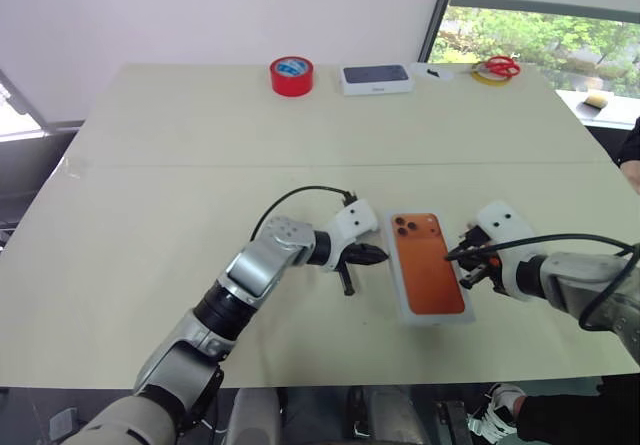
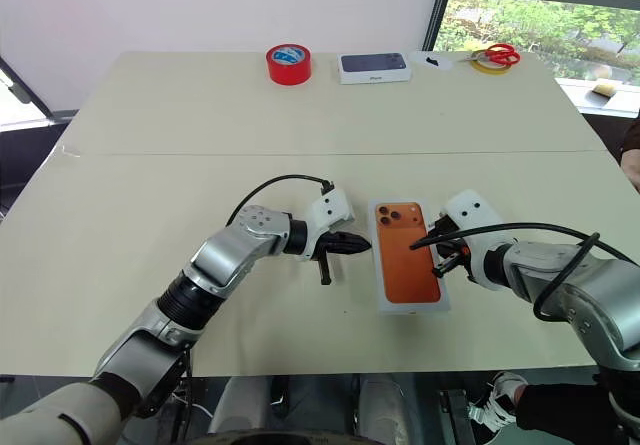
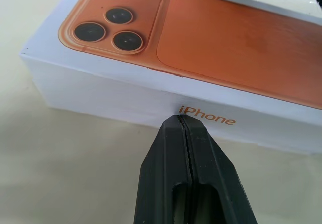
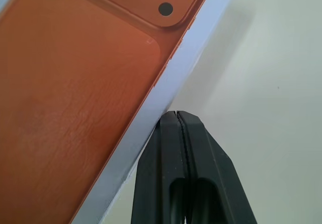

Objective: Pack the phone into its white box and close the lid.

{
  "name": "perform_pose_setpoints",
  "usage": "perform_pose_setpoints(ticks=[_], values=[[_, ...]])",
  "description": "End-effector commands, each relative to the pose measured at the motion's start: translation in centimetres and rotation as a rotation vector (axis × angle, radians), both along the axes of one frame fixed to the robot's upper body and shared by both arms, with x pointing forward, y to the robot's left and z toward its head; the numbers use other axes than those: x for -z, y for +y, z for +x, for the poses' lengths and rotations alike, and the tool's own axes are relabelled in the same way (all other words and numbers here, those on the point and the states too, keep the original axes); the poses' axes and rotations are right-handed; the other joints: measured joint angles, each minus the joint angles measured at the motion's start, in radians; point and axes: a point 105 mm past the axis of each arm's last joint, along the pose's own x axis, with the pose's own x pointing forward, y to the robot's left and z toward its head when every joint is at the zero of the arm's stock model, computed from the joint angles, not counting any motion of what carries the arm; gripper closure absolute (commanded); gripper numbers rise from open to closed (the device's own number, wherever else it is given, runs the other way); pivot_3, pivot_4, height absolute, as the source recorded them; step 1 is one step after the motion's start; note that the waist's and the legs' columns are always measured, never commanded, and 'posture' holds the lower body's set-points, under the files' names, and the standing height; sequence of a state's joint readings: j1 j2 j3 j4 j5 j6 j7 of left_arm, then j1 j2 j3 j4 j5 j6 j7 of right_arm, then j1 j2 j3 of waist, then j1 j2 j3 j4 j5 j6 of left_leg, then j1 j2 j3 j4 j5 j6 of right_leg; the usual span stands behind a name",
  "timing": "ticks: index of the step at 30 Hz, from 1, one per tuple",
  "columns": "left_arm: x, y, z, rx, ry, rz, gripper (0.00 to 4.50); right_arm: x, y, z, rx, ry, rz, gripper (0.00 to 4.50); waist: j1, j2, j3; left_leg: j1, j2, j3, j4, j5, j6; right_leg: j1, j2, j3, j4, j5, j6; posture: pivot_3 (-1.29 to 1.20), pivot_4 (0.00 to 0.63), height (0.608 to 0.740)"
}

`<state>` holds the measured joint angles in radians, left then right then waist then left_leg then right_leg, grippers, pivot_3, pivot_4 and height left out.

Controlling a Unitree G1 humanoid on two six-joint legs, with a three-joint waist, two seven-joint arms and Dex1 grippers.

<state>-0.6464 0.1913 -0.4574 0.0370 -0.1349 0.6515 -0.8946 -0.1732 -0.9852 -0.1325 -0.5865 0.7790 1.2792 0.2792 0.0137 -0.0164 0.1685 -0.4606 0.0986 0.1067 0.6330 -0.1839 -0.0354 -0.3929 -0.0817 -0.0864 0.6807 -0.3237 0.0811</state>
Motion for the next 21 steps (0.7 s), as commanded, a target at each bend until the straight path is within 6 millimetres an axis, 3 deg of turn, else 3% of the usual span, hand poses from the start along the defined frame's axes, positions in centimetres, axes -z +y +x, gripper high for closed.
perform_pose_setpoints(ticks=[1,21], values=[[-1.5,-1.6,-0.6,0.047,-0.034,-0.043,4.50,-0.6,0.6,0.1,-0.035,-0.035,0.019,4.48,0.000,0.000,0.000,0.000,0.000,0.000,0.000,0.000,0.000,0.000,0.000,0.000,0.000,0.000,0.000,0.00,0.150,0.730],[-1.2,-1.1,0.1,-0.019,0.006,-0.050,4.50,-0.4,0.8,1.4,-0.034,-0.066,0.015,4.48,-0.001,0.000,0.000,0.000,0.000,0.000,0.000,0.000,0.000,0.000,0.000,0.000,0.000,0.000,0.000,0.00,0.150,0.730]])
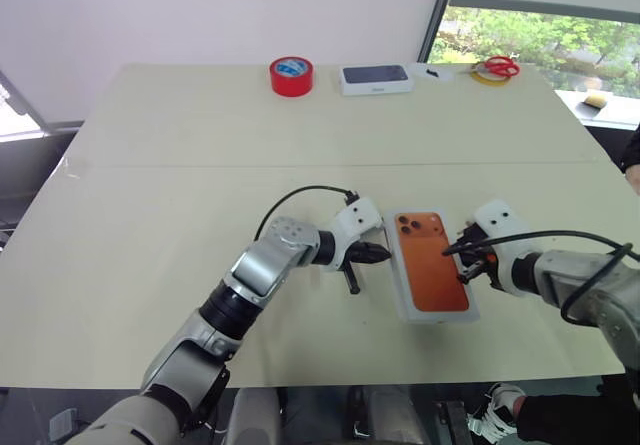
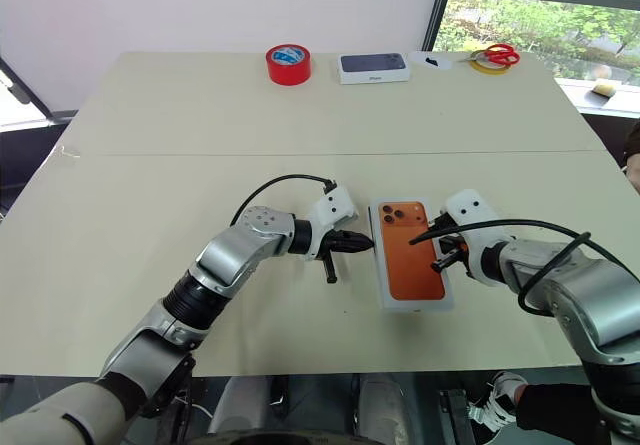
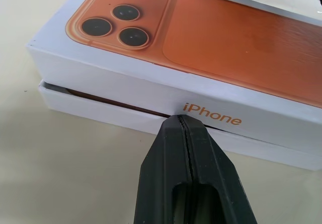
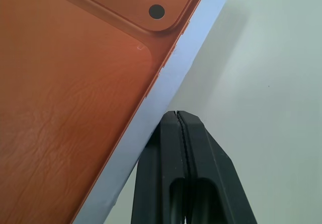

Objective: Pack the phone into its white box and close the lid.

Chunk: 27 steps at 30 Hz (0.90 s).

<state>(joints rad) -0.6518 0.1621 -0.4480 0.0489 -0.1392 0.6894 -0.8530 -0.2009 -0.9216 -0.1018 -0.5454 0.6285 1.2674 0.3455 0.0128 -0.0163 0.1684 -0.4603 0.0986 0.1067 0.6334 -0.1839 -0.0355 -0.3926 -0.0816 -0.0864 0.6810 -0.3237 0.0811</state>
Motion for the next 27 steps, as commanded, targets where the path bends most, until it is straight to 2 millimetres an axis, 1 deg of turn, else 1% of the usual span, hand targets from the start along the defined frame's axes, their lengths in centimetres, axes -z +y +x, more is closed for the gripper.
perform_pose_setpoints(ticks=[1,7,15,22,27], values=[[-1.3,-0.7,-0.2,0.022,-0.022,-0.044,4.50,-1.0,1.2,0.4,-0.062,-0.052,0.019,4.48,0.000,0.000,0.000,0.000,0.000,0.000,0.000,0.000,0.000,0.000,0.000,0.000,0.000,0.000,0.000,0.00,0.150,0.730],[-1.7,-0.4,-0.1,0.016,-0.026,-0.053,4.50,-1.1,1.4,0.5,-0.075,-0.058,0.016,4.48,0.000,0.000,0.000,0.000,0.000,0.000,0.000,0.000,0.000,0.000,0.000,0.000,0.000,0.000,0.000,0.00,0.150,0.730],[-1.5,-0.3,0.0,0.009,-0.025,-0.048,4.50,-0.9,1.1,0.6,-0.067,-0.053,0.009,4.48,0.000,0.000,0.000,0.000,0.000,0.000,0.000,0.000,0.000,0.000,0.000,0.000,0.000,0.000,0.000,0.00,0.150,0.730],[-1.3,0.0,0.5,-0.015,-0.022,-0.043,4.50,-0.9,0.3,1.1,-0.031,-0.067,-0.005,4.48,0.000,0.000,0.000,0.000,0.000,0.000,0.000,0.000,0.000,0.000,0.000,0.000,0.000,0.000,0.000,0.00,0.150,0.730],[-1.3,0.2,0.9,-0.039,-0.013,-0.045,4.50,-1.0,0.4,1.5,-0.037,-0.078,-0.007,4.48,0.000,0.000,0.000,0.000,0.000,0.000,0.000,0.000,0.000,0.000,0.000,0.000,0.000,0.000,0.000,0.00,0.150,0.730]])
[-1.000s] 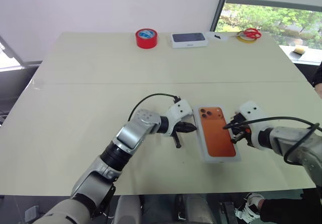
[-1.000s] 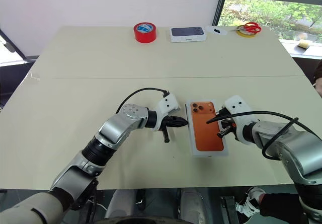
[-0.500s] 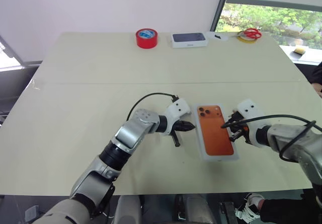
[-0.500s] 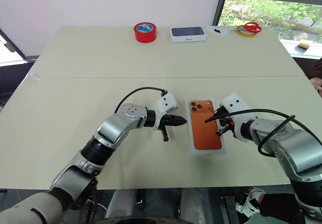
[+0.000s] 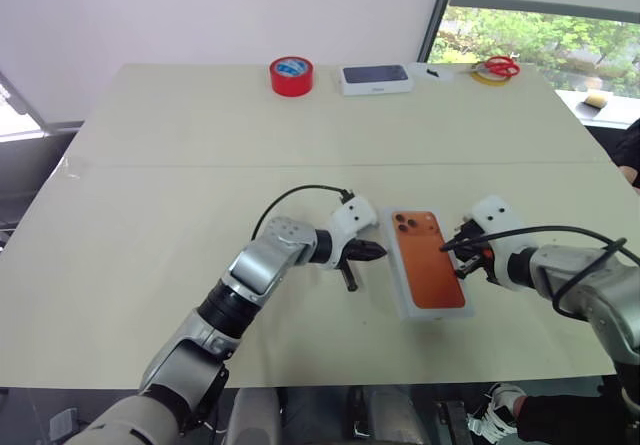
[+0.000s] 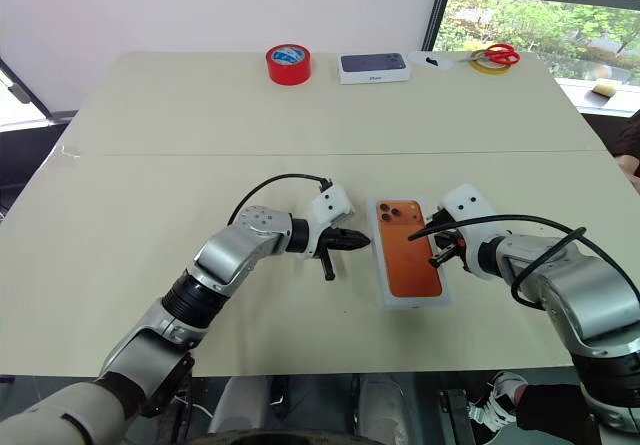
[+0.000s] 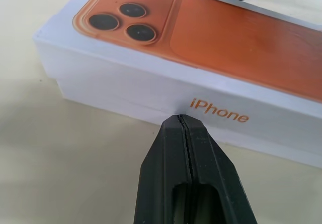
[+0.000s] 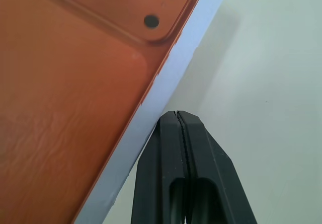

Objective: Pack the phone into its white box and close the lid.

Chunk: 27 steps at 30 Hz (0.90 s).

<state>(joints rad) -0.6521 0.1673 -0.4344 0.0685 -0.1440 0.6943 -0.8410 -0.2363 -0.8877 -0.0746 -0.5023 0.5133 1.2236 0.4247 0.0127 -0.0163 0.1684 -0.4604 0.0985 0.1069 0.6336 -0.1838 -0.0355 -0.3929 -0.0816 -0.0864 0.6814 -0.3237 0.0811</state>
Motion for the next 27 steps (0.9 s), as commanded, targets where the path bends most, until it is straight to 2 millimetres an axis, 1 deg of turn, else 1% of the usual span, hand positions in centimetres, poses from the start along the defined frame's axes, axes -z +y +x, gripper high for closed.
perform_pose_setpoints(ticks=[1,8,10,13,15,17,20,22,23,25,27], values=[[-1.6,-0.2,0.4,-0.011,-0.028,-0.049,4.50,-0.8,0.4,0.5,-0.022,-0.047,-0.006,4.48,0.000,0.000,0.000,0.000,0.000,0.000,0.000,0.000,0.000,0.000,0.000,0.000,0.000,0.000,0.000,0.00,0.150,0.730],[-1.5,0.2,0.7,-0.023,-0.037,-0.044,4.50,-1.0,0.1,0.7,-0.027,-0.060,-0.026,4.48,0.000,0.000,0.000,0.000,0.000,0.000,0.000,0.000,0.000,0.000,0.000,0.000,0.000,0.000,0.000,0.00,0.150,0.730],[-2.0,0.5,1.1,-0.044,-0.048,-0.061,4.50,-1.8,-0.5,0.4,-0.034,-0.080,-0.053,4.48,0.001,0.000,0.000,0.000,0.000,0.000,0.000,0.000,0.000,0.000,0.000,0.000,0.000,0.000,0.000,0.00,0.150,0.730],[-2.7,0.5,1.3,-0.049,-0.052,-0.089,4.50,-2.6,-0.9,0.0,-0.053,-0.103,-0.064,4.48,0.001,0.000,0.000,0.000,0.000,0.000,0.000,0.000,0.000,0.000,0.000,0.000,0.000,0.000,0.000,0.00,0.150,0.730],[-3.5,0.0,1.0,-0.028,-0.060,-0.118,4.50,-3.8,0.0,-1.3,-0.148,-0.131,-0.018,4.48,0.005,0.000,0.000,0.000,0.000,0.000,0.000,0.000,0.000,0.000,0.000,0.000,0.000,0.000,0.000,0.00,0.150,0.730],[-3.9,-0.4,0.8,-0.015,-0.065,-0.133,4.50,-4.3,0.7,-2.4,-0.212,-0.140,0.016,4.48,0.003,0.000,0.000,0.000,0.000,0.000,0.000,0.000,0.000,0.000,0.000,0.000,0.000,0.000,0.000,0.00,0.150,0.730],[-3.4,-1.7,0.1,0.028,-0.067,-0.106,4.50,-3.5,2.4,-5.0,-0.328,-0.085,0.075,4.48,0.004,0.000,0.000,0.000,0.000,-0.001,0.000,0.000,0.000,0.001,0.000,-0.001,0.000,0.000,0.000,0.00,0.150,0.730],[-2.9,-2.3,-0.1,0.043,-0.068,-0.083,4.50,-2.8,3.0,-6.1,-0.358,-0.051,0.091,4.48,0.002,0.000,0.000,0.001,0.000,-0.001,0.001,0.000,0.000,0.002,0.000,-0.001,0.000,0.000,0.000,0.00,0.150,0.730],[-2.7,-2.4,-0.1,0.043,-0.067,-0.071,4.50,-2.4,3.1,-6.3,-0.356,-0.035,0.091,4.48,0.000,0.000,0.000,0.001,0.000,-0.001,0.001,0.000,0.000,0.002,0.000,-0.001,0.000,0.000,0.000,0.00,0.150,0.730],[-2.0,-2.7,0.0,0.036,-0.061,-0.038,4.50,-0.8,3.0,-6.6,-0.325,0.014,0.065,4.48,-0.001,0.000,0.000,0.001,0.000,-0.001,0.001,0.000,0.000,0.002,0.000,0.000,0.000,0.000,0.000,0.00,0.150,0.730],[-1.4,-2.7,0.0,0.037,-0.065,-0.009,4.50,0.5,2.5,-6.6,-0.278,0.045,0.044,4.48,0.000,0.000,0.000,0.001,0.000,-0.002,0.001,0.000,0.000,0.002,0.000,-0.001,0.000,0.000,0.000,0.00,0.150,0.730]])
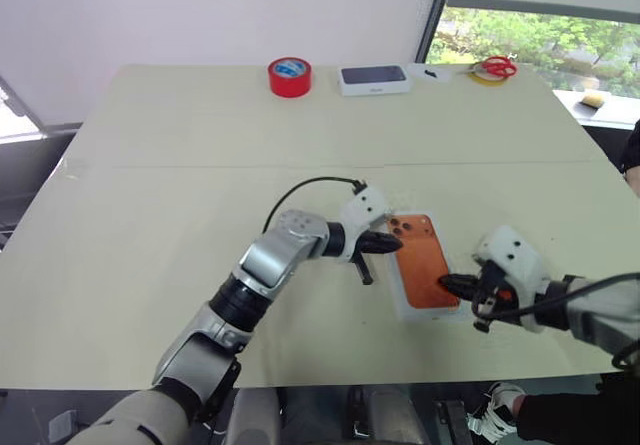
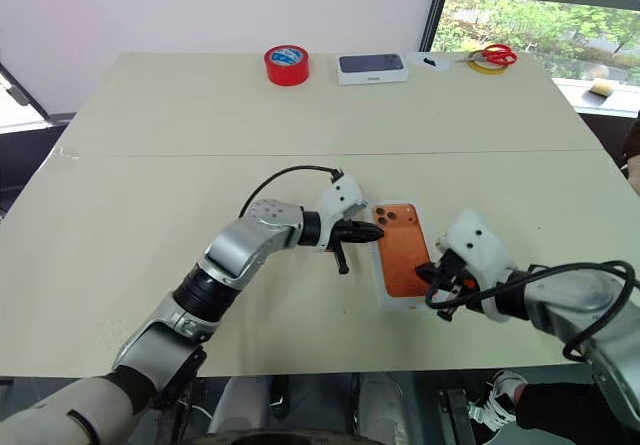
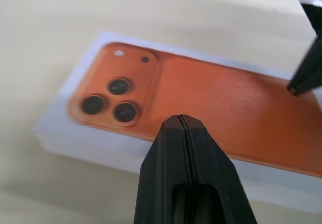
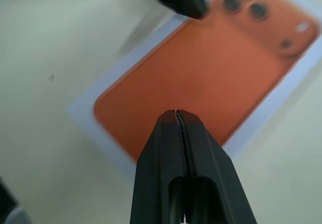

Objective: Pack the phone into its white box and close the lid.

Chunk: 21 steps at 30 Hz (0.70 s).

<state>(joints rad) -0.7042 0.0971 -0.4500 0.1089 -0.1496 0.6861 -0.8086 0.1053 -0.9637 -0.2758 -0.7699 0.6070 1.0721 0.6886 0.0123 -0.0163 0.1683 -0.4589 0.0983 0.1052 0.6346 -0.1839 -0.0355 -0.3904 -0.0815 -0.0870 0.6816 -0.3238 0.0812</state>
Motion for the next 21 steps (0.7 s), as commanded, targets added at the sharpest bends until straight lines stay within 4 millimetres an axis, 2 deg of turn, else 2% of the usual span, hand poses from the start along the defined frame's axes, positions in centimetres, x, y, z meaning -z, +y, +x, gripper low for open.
perform_pose_setpoints(ticks=[1,6,11,13,16,21], values=[[-0.2,-0.4,0.1,0.010,-0.050,0.026,4.50,1.1,-0.2,0.1,0.047,-0.003,-0.048,4.48,0.000,0.000,0.000,0.000,0.000,0.000,0.000,0.000,0.000,0.000,0.000,0.000,0.000,0.000,0.000,0.00,0.150,0.730],[-1.4,0.9,1.0,-0.031,-0.049,-0.029,4.50,0.0,-0.5,1.0,0.074,-0.073,-0.035,4.48,0.001,0.000,0.000,0.000,0.000,0.000,0.000,0.000,0.000,0.000,0.000,0.000,0.000,0.000,0.000,0.00,0.150,0.730],[-3.5,5.2,2.9,-0.135,-0.128,-0.101,4.50,-4.3,-2.1,3.5,0.134,-0.372,0.004,4.48,-0.002,0.000,0.000,0.000,0.000,0.000,0.000,0.000,0.000,-0.001,0.000,0.000,0.000,0.000,0.000,0.00,0.150,0.730],[-4.4,7.7,3.8,-0.206,-0.153,-0.136,4.50,-5.0,-3.2,4.1,0.168,-0.400,0.013,4.48,0.000,0.000,0.000,0.000,0.000,0.000,0.000,0.000,0.000,0.000,0.000,0.000,0.000,0.000,0.000,0.00,0.150,0.730],[-5.0,12.8,4.9,-0.350,-0.177,-0.175,4.50,-5.9,-5.4,4.7,0.234,-0.426,0.066,4.48,0.001,0.000,0.000,0.000,0.000,0.001,0.000,0.000,0.000,0.000,0.000,0.000,0.000,0.000,0.000,0.00,0.150,0.730],[-3.7,20.2,4.5,-0.535,-0.161,-0.144,4.50,-5.9,-7.9,4.7,0.292,-0.425,0.137,4.48,0.000,0.000,0.000,0.000,0.000,0.001,-0.001,0.000,0.000,0.000,0.000,0.000,0.000,0.000,0.000,0.00,0.150,0.730]])
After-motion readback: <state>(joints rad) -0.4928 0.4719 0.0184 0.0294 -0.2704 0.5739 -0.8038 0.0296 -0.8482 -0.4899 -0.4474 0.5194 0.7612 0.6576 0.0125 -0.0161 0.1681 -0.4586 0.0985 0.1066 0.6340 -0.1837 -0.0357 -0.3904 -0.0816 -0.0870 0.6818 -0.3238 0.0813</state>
